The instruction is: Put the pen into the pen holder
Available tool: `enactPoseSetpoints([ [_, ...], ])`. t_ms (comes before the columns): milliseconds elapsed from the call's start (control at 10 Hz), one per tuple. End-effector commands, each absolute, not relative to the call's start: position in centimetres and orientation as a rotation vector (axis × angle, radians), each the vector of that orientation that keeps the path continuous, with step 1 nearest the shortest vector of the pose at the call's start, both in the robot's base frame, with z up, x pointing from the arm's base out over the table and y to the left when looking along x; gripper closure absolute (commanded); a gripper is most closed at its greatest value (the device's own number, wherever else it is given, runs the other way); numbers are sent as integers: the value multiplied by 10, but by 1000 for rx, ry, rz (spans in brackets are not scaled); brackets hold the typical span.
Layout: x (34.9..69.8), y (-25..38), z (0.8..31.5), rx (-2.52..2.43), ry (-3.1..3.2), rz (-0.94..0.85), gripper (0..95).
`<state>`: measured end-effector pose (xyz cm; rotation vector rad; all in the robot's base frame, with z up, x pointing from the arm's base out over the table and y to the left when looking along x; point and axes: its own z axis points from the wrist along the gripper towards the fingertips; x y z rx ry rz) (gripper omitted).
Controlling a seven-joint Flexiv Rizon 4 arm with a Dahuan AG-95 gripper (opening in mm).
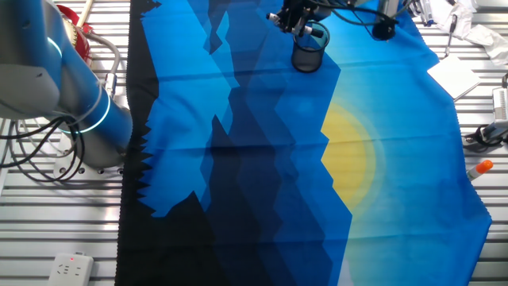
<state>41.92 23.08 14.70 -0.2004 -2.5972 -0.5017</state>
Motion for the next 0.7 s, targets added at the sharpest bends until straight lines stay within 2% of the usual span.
enactPoseSetpoints([
  [100, 420, 232, 146, -187, -2571, -508, 950],
  [700, 429, 246, 123, -187, -2563, -484, 950],
])
